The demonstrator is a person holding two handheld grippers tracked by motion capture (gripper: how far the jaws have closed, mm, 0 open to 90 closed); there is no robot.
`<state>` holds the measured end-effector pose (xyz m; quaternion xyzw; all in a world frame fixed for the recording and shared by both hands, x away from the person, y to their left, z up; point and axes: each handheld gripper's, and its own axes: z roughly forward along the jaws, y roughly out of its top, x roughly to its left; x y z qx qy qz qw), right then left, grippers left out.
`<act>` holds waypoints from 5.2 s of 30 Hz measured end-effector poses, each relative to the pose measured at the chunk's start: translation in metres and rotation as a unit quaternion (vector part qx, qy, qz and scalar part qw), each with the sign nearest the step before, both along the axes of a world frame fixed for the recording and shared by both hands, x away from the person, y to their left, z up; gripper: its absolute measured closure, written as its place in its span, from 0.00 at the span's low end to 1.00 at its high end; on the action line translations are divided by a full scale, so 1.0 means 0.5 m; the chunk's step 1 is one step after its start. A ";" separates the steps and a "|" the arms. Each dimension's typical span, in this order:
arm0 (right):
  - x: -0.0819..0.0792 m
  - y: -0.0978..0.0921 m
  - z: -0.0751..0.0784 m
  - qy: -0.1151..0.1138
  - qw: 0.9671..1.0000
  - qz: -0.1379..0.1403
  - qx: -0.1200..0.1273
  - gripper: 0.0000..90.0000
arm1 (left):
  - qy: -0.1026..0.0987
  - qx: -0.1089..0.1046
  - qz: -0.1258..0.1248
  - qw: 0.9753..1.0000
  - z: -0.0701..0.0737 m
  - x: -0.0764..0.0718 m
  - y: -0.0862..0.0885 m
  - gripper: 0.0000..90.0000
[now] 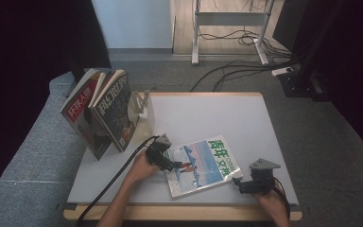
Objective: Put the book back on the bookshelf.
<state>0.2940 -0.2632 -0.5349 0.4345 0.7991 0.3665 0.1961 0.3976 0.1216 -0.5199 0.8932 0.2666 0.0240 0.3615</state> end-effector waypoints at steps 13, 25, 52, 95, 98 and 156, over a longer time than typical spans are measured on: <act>0.047 -0.002 0.006 0.015 1.000 -0.022 -0.006 0.00 | 0.005 0.009 0.008 1.000 0.003 -0.036 0.018 0.02; 0.097 0.003 0.010 0.018 0.999 -0.032 -0.017 0.00 | 0.020 0.020 0.014 1.000 0.007 -0.069 0.027 0.02; 0.194 0.027 0.018 0.026 0.998 -0.046 -0.033 0.00 | 0.001 0.053 -0.003 0.999 0.004 -0.174 0.028 0.04; 0.226 0.027 0.014 0.038 0.998 -0.039 -0.014 0.00 | -0.056 0.053 0.117 0.990 -0.009 -0.125 0.108 0.12; 0.235 0.031 0.015 0.038 0.998 -0.039 -0.019 0.00 | -0.061 0.055 0.118 0.990 -0.009 -0.133 0.104 0.12; 0.269 0.089 0.070 0.030 0.999 0.013 -0.004 0.00 | -0.059 0.046 0.079 0.994 -0.020 -0.143 0.090 0.00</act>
